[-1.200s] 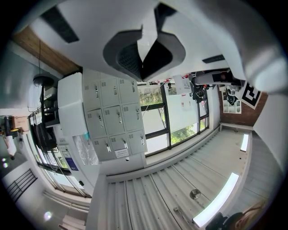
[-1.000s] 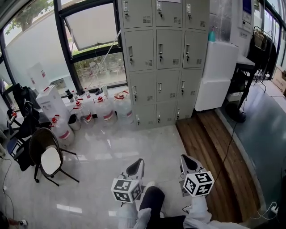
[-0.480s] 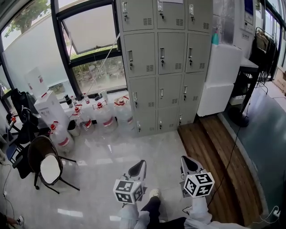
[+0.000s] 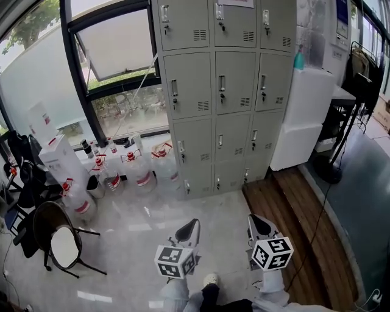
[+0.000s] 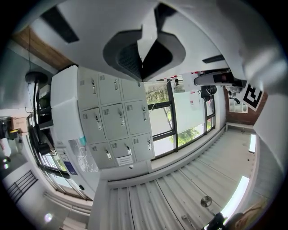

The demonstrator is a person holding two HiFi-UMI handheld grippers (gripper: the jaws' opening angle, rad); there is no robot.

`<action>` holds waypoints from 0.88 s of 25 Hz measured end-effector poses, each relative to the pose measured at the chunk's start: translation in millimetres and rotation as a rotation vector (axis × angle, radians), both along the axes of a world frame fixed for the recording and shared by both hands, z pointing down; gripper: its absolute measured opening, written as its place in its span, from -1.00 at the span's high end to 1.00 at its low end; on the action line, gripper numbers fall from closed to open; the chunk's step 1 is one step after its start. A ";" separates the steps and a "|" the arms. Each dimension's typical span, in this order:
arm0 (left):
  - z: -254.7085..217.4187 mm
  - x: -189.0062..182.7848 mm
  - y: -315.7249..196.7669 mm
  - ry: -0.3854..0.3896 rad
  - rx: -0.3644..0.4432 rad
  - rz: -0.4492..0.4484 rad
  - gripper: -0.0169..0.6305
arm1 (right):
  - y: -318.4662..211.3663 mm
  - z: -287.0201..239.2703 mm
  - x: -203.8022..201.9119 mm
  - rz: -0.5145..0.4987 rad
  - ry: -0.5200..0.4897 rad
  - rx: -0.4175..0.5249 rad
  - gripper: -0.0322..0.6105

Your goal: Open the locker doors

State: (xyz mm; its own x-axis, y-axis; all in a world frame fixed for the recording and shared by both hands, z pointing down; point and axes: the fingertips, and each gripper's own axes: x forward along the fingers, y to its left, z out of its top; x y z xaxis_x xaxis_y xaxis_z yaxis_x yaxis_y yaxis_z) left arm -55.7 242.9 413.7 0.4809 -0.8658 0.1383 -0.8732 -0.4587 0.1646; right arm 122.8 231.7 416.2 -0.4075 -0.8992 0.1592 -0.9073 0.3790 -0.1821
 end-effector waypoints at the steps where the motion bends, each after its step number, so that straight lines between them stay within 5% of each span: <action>1: -2.4 -1.4 -10.9 -0.001 0.002 0.002 0.91 | -10.6 -1.8 -1.2 0.003 -0.002 0.000 0.90; 22: -8.5 -10.9 -140.9 -0.016 0.021 0.074 0.91 | -128.8 -6.5 -9.4 0.081 -0.008 0.020 0.90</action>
State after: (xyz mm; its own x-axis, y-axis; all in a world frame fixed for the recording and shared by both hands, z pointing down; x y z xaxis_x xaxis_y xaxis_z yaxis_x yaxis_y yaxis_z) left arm -66.7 102.0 405.1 0.5413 -0.8309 0.1286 -0.8394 -0.5250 0.1405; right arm 113.4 102.9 409.7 -0.3346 -0.9322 0.1379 -0.9337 0.3081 -0.1825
